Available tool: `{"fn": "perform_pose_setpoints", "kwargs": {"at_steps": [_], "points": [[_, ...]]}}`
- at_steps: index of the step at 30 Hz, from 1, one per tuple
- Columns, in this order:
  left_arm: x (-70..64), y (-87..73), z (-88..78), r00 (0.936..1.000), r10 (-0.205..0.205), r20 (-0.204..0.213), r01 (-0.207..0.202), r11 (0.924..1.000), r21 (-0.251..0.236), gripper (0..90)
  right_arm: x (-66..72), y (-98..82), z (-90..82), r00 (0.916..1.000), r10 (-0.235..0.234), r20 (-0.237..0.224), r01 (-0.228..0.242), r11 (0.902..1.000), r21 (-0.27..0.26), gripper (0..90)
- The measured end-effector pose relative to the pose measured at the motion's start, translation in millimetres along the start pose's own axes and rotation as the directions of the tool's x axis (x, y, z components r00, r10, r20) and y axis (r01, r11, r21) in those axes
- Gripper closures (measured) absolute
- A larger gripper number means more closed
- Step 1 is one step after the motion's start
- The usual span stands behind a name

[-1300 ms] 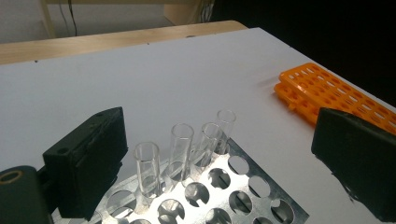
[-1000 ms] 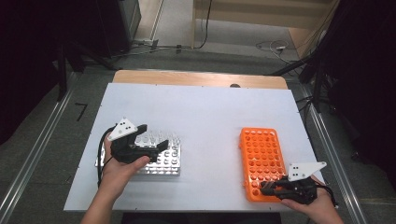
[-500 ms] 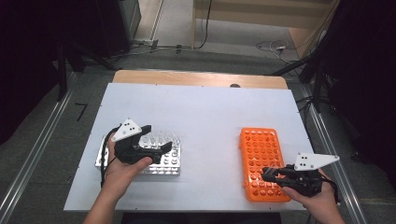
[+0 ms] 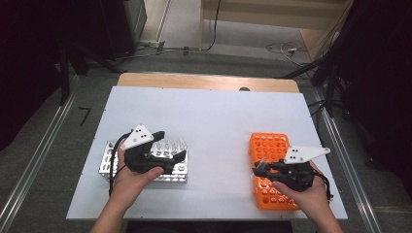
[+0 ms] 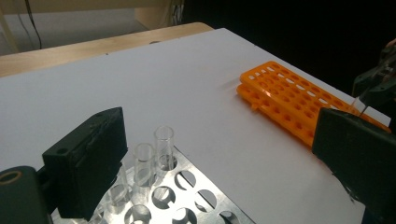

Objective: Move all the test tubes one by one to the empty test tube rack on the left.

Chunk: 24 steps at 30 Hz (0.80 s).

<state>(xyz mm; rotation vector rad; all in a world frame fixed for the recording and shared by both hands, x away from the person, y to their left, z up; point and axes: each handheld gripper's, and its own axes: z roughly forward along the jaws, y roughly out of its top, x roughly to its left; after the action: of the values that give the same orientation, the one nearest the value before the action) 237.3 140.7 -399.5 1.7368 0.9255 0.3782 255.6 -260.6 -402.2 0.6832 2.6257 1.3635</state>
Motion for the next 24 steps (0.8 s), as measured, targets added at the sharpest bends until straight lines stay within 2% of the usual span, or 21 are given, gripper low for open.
{"fn": "perform_pose_setpoints", "kwargs": {"at_steps": [10, 15, 19, 24], "points": [[-16.7, 4.9, 5.8, 0.9985, 0.020, 0.051, -0.020, 0.9998, -0.002, 3.1, 8.1, 31.9, 27.7, 0.9991, -0.031, -0.030, 0.031, 0.9995, 0.001, 73.6], [-28.5, 7.6, 10.8, 0.9945, 0.025, 0.102, -0.024, 0.9997, -0.006, 3.7, 13.3, 41.3, 39.0, 0.9979, -0.043, -0.048, 0.043, 0.9991, -0.003, 73.6], [-39.0, 9.1, 15.9, 0.9891, 0.024, 0.145, -0.022, 0.9997, -0.012, 7.1, 19.0, 43.7, 48.1, 0.9970, -0.046, -0.062, 0.046, 0.9989, 0.001, 73.6], [-53.5, 11.0, 22.9, 0.9832, 0.029, 0.180, -0.028, 0.9996, -0.011, 17.5, 29.8, 46.0, 60.8, 0.9952, -0.051, -0.083, 0.052, 0.9986, 0.009, 73.6]]}}
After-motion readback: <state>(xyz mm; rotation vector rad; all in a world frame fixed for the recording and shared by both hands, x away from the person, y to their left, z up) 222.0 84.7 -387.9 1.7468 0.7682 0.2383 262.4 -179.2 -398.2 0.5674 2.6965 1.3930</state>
